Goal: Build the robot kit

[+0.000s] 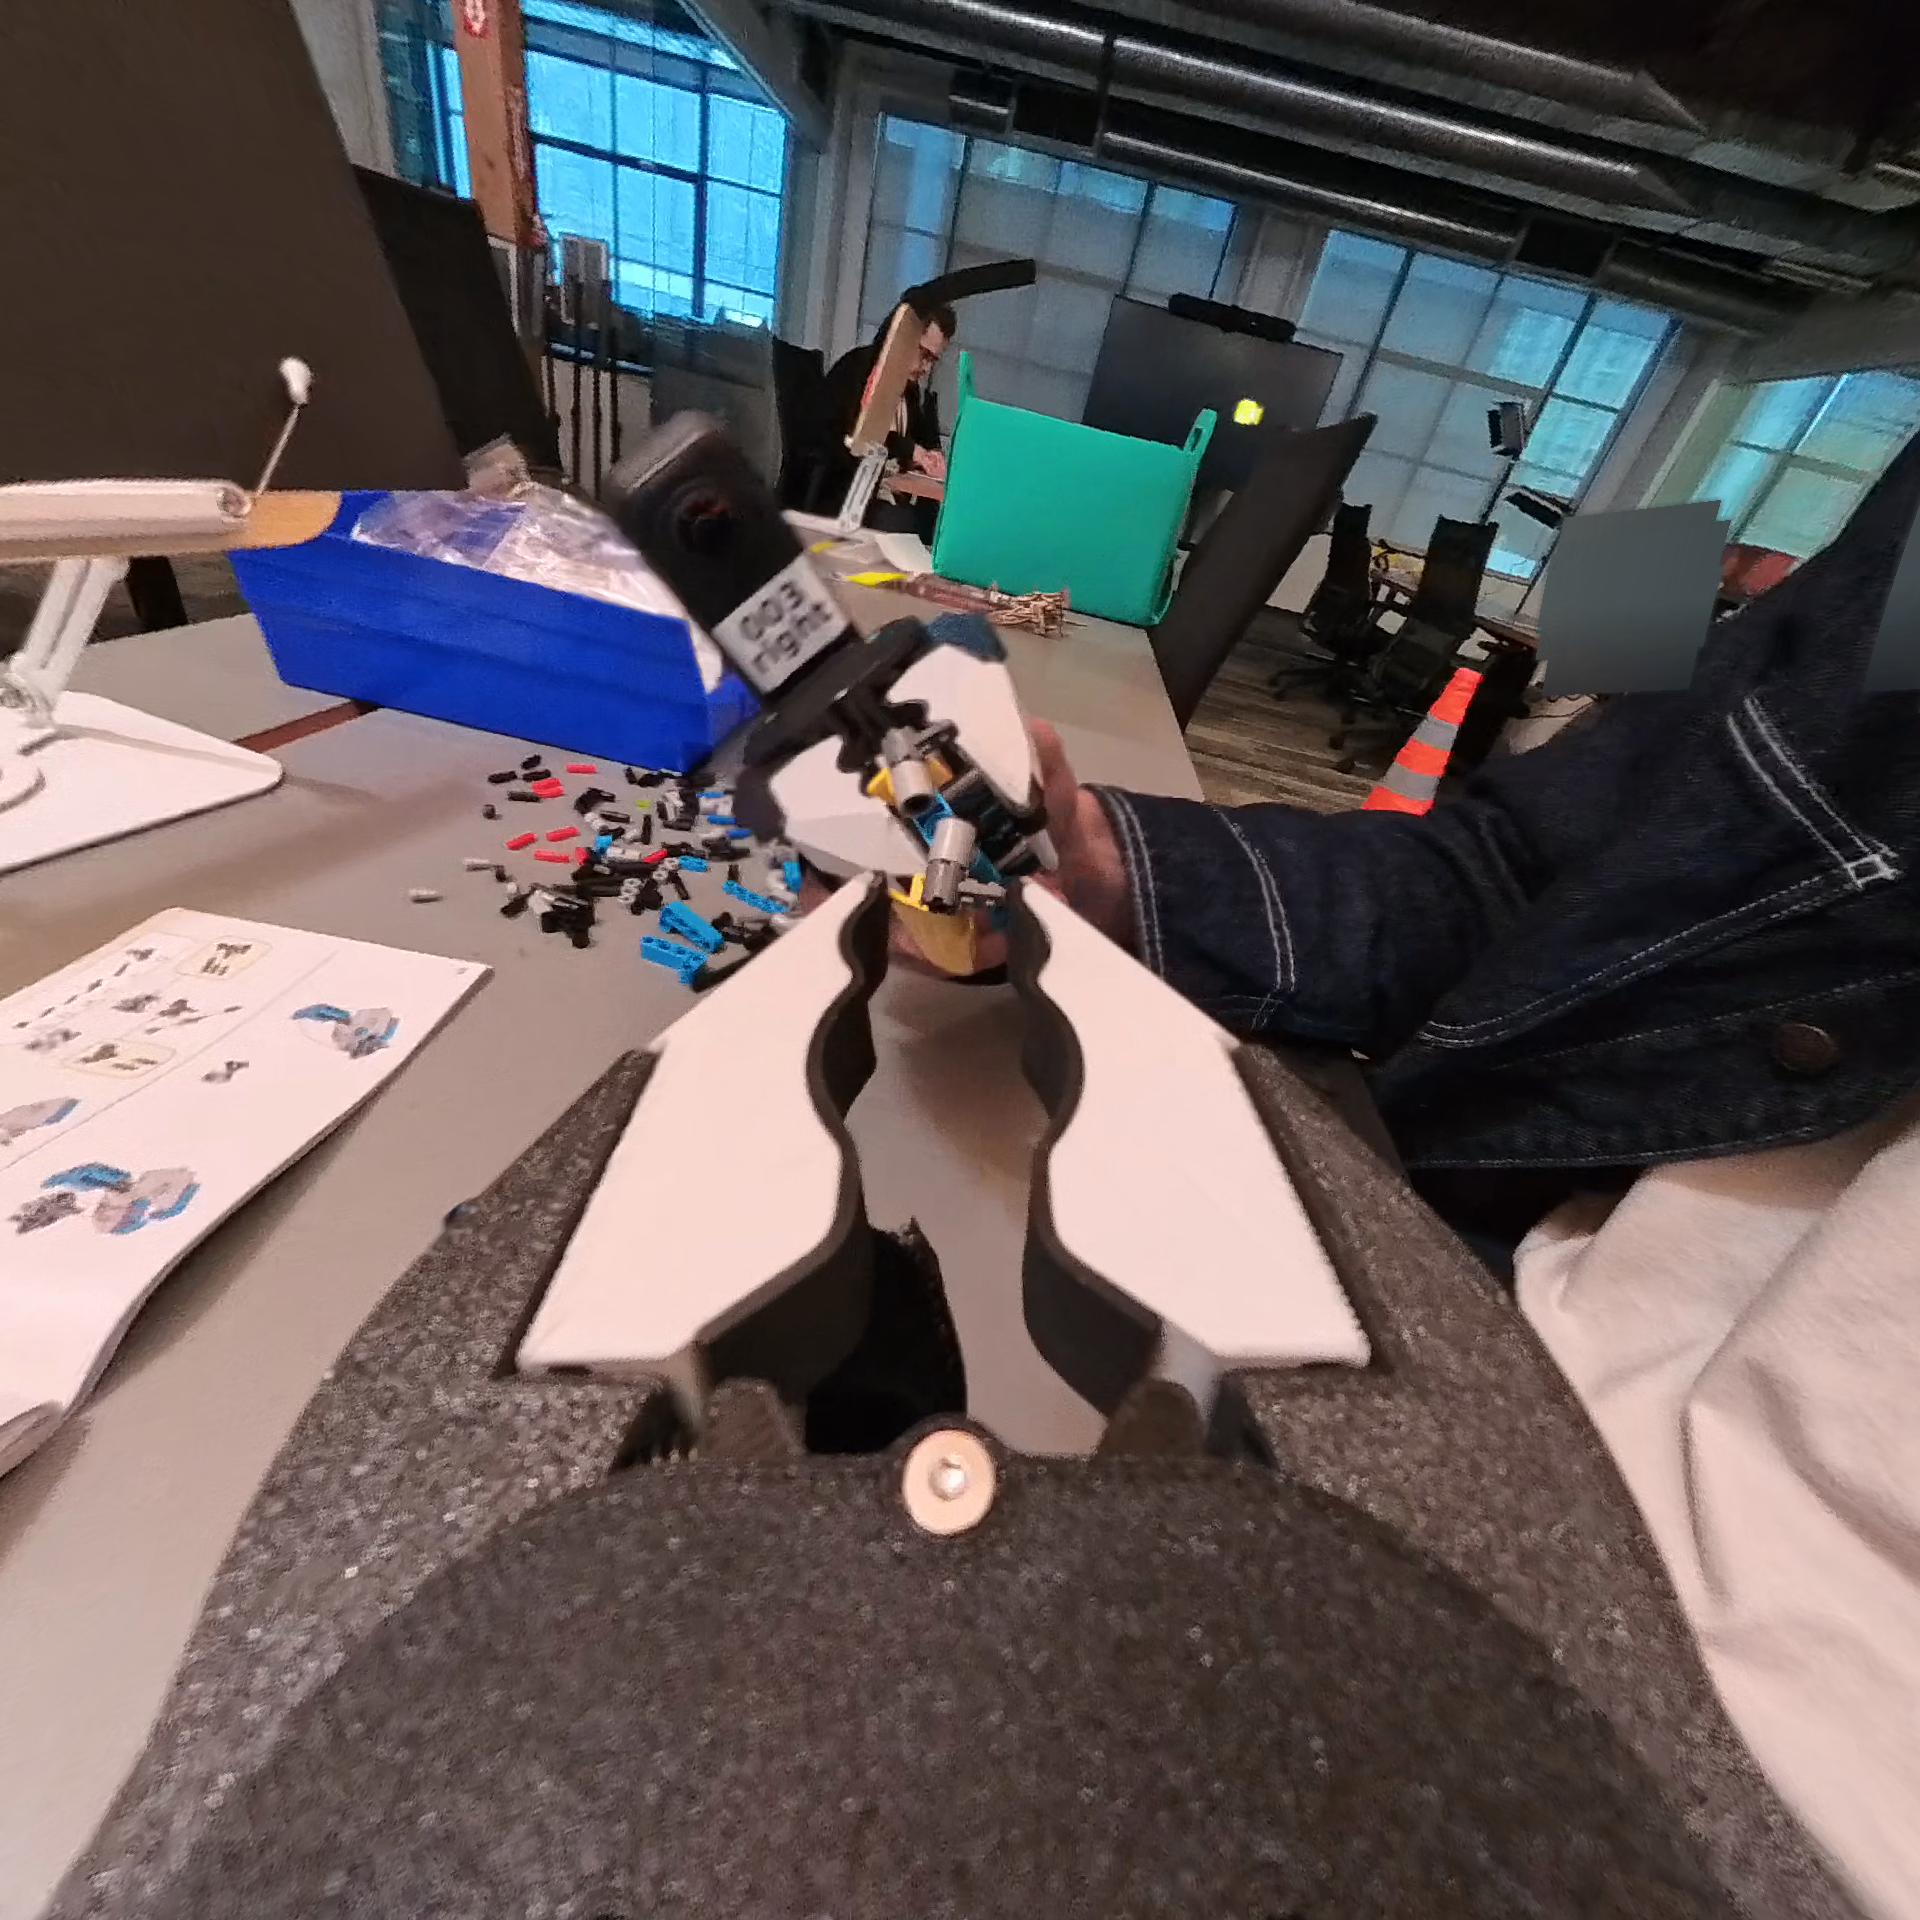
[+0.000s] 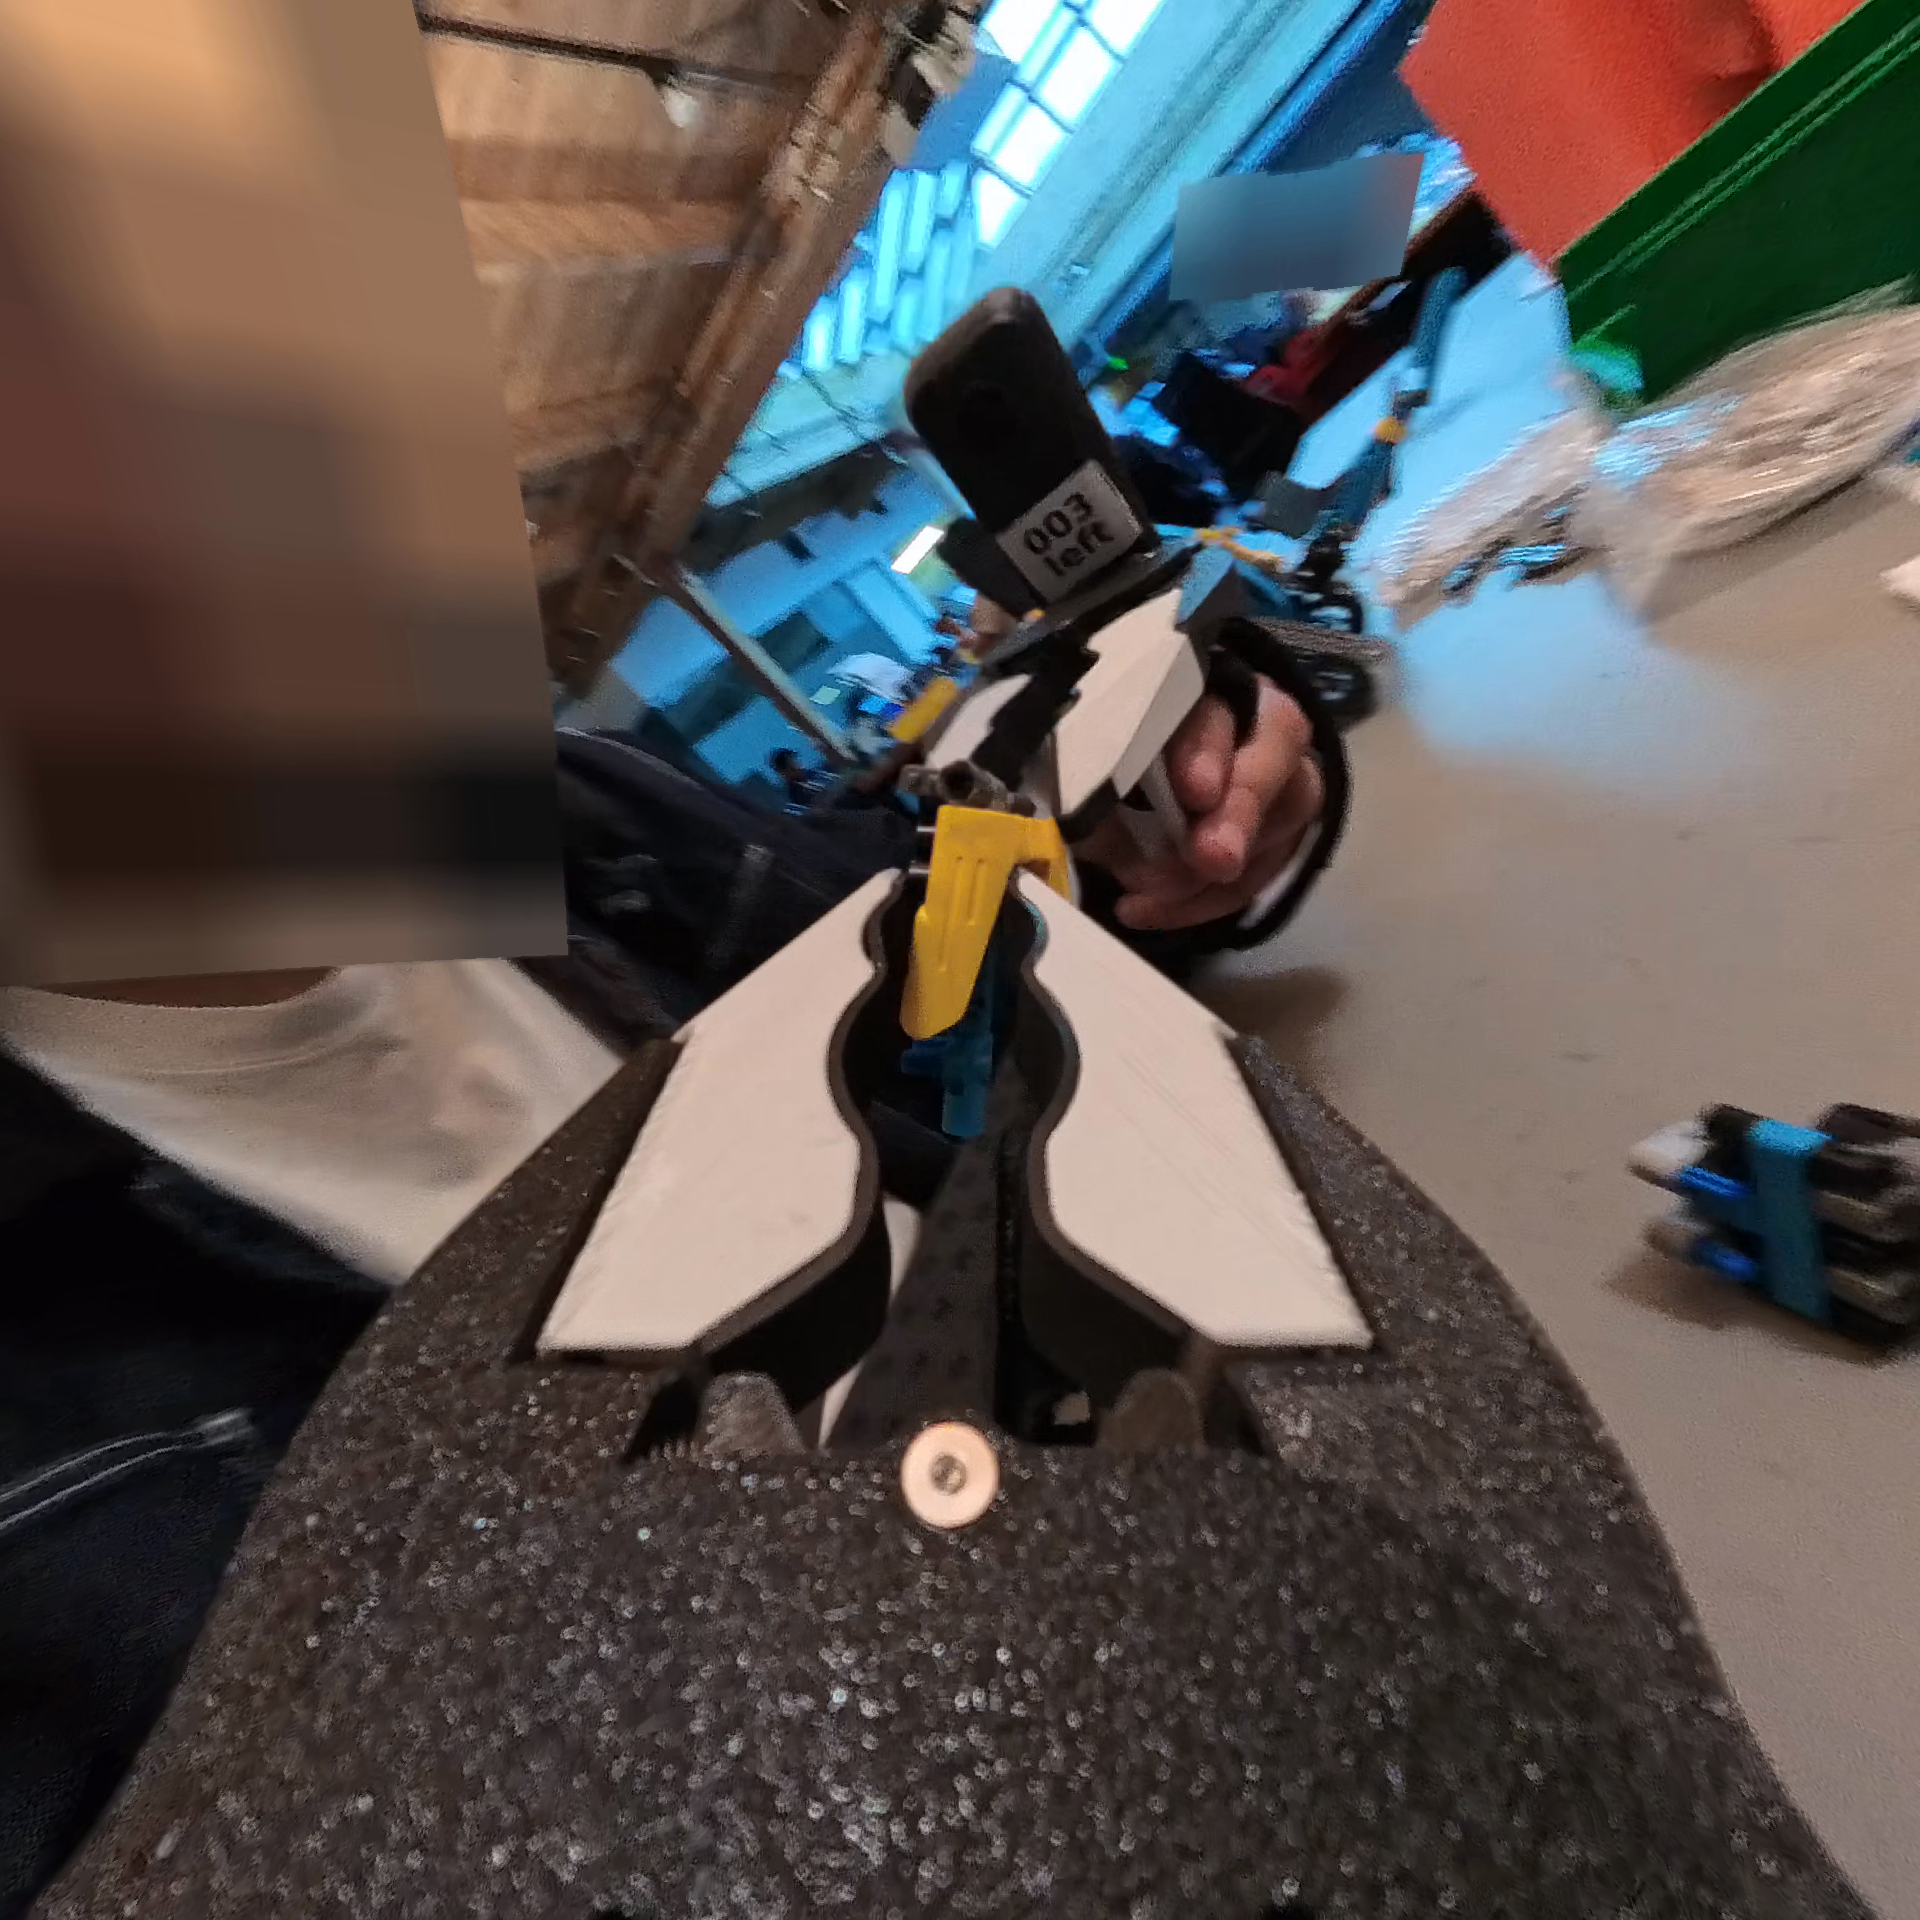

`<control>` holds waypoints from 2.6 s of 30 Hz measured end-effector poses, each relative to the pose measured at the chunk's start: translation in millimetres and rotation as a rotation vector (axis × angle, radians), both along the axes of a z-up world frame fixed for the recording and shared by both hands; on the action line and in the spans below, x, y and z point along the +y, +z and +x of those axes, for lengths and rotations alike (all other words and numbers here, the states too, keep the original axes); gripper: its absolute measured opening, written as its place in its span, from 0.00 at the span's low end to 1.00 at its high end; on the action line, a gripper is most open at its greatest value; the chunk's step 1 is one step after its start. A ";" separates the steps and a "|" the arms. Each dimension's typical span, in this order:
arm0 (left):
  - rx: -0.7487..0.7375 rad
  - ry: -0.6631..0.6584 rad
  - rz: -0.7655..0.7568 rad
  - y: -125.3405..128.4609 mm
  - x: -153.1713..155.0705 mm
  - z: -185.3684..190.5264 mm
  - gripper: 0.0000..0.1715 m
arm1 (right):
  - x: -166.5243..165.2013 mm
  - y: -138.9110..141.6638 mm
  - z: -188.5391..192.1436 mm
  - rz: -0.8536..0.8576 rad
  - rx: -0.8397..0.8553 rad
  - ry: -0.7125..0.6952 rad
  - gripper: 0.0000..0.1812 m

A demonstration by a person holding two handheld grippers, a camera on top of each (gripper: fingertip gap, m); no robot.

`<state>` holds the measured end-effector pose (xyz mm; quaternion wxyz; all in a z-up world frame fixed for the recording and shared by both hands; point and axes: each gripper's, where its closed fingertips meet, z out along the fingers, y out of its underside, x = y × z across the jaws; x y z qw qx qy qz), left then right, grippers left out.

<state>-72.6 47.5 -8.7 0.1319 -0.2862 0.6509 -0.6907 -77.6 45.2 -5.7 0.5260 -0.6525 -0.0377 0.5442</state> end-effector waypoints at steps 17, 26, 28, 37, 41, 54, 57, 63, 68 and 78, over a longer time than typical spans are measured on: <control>0.191 0.044 -0.042 -27.9 11.9 21.1 0.12 | 18.1 -23.0 24.3 0.015 -0.438 -0.332 0.09; 0.256 0.059 -0.036 -41.8 15.5 27.3 0.12 | 24.5 -36.3 31.0 -0.072 -0.366 -0.334 0.09; 0.272 0.059 -0.035 -45.1 15.1 28.3 0.12 | 26.9 -38.0 32.6 -0.079 -0.364 -0.348 0.09; 0.339 0.330 0.306 -104.4 48.9 52.2 0.18 | 17.0 -107.6 94.0 -0.406 -0.784 -0.556 0.09; 0.377 0.363 0.406 -124.4 44.6 57.5 0.25 | 19.9 -136.3 97.8 -0.554 -0.776 -0.570 0.09; 0.309 0.425 0.632 -139.0 32.2 69.1 0.09 | 23.0 -143.1 98.5 -0.661 -0.669 -0.648 0.09; 0.255 0.448 0.704 -139.2 30.1 67.7 0.09 | 19.6 -140.8 96.7 -0.675 -0.622 -0.637 0.09; 0.282 0.446 0.678 -140.3 27.1 67.7 0.09 | 17.6 -142.2 91.8 -0.688 -0.604 -0.672 0.09; 0.328 0.437 0.643 -142.8 25.9 66.8 0.09 | 18.0 -143.0 96.0 -0.694 -0.800 -0.740 0.09; 0.457 0.397 0.470 -142.6 27.1 67.0 0.09 | 20.8 -145.4 96.3 -0.696 -0.909 -0.756 0.09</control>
